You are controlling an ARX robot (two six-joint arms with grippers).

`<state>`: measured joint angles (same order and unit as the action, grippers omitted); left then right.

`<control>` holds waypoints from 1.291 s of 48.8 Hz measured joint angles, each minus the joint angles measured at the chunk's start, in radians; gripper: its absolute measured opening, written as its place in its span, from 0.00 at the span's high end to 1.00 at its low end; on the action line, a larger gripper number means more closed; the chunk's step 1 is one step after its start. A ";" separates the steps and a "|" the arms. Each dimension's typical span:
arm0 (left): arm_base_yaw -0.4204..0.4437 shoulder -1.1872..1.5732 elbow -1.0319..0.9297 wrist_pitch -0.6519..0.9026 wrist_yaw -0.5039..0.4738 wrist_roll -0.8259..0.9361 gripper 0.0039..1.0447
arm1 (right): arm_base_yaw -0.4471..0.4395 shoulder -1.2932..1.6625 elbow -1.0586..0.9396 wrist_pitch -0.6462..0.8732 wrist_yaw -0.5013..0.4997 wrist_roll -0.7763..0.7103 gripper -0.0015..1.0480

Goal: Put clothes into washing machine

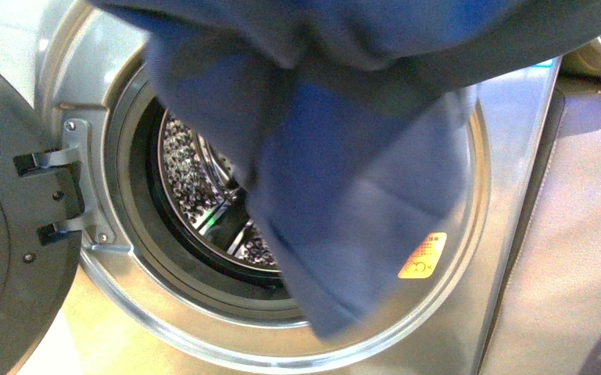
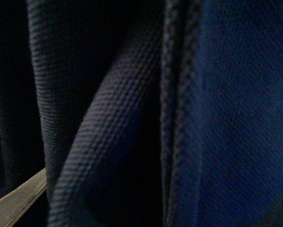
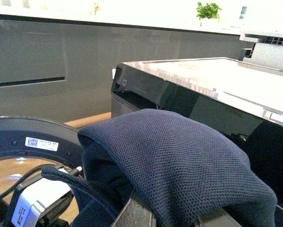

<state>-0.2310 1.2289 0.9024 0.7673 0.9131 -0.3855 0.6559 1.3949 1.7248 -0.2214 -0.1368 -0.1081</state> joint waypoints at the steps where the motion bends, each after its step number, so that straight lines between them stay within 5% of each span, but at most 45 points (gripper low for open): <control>1: -0.003 0.003 0.003 0.001 -0.007 0.000 0.06 | 0.000 0.000 0.000 0.000 0.000 0.000 0.95; 15: -0.069 0.077 0.108 0.014 -0.252 -0.022 0.06 | 0.000 -0.002 0.000 0.002 0.002 0.000 0.95; 43: -0.228 0.145 0.164 0.083 -0.483 0.010 0.06 | -0.003 -0.005 0.000 0.002 0.008 0.000 0.95; 56: -0.262 0.185 0.168 0.134 -0.709 0.039 0.06 | -0.004 -0.006 0.000 0.003 0.011 0.000 0.95; 63: -0.249 0.189 0.168 0.145 -0.764 0.037 0.24 | -0.004 -0.006 0.000 0.003 0.010 0.000 0.95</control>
<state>-0.4801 1.4181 1.0702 0.9119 0.1490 -0.3489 0.6521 1.3891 1.7248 -0.2180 -0.1265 -0.1081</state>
